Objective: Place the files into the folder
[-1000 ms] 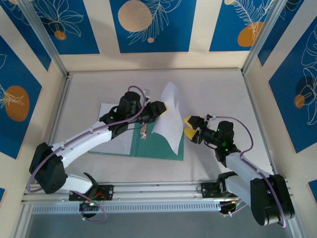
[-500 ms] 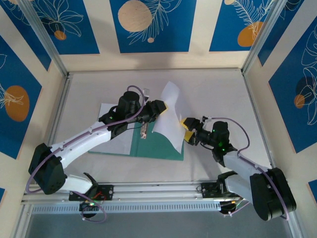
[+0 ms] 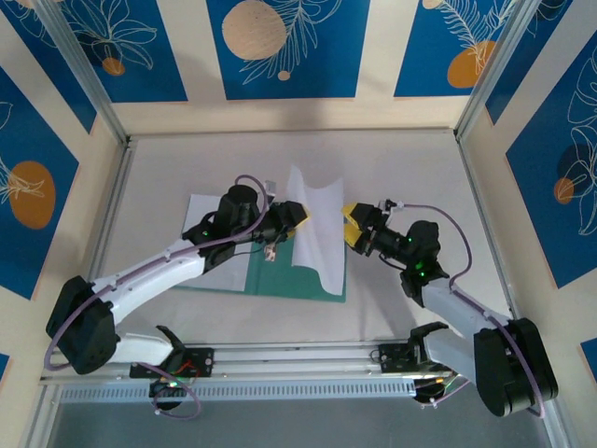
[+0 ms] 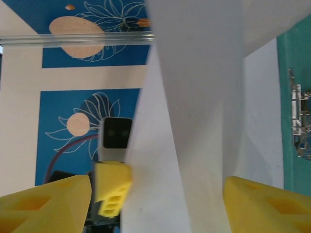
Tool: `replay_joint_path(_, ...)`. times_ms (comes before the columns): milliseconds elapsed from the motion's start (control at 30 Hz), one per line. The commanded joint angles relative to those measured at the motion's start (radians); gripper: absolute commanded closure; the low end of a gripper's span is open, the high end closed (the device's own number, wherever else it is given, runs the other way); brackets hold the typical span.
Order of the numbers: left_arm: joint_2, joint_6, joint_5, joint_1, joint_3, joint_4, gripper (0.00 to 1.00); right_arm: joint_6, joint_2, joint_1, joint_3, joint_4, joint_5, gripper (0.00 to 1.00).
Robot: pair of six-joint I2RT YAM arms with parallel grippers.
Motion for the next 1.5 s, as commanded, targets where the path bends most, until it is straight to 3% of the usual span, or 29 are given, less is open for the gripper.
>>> replay_joint_path(0, -0.037, -0.009, 0.017, 0.023, -0.013, 0.036, 0.62, 0.01, -0.046, -0.011, 0.025, 0.002, -0.011, 0.27)
replay_joint_path(267, -0.034, -0.018, 0.039, 0.031, -0.023, 0.075, 0.62, -0.036, -0.063, -0.013, 0.018, -0.101, -0.021, 0.3)
replay_joint_path(633, -0.035, -0.041, 0.059, 0.031, -0.029, 0.137, 0.62, -0.074, -0.04, -0.012, 0.012, -0.174, -0.032, 0.42)
replay_joint_path(900, -0.037, -0.045, 0.065, 0.031, -0.027, 0.151, 0.62, -0.089, -0.052, -0.014, 0.012, -0.227, -0.027, 0.64)
replay_joint_path(1167, -0.047, -0.04, 0.067, 0.036, -0.041, 0.152, 0.6, -0.137, -0.096, -0.019, 0.039, -0.329, -0.024, 0.93)
replay_joint_path(1467, -0.104, 0.02, 0.067, 0.078, -0.095, 0.069, 0.35, -0.314, -0.122, -0.059, 0.167, -0.569, -0.092, 0.95)
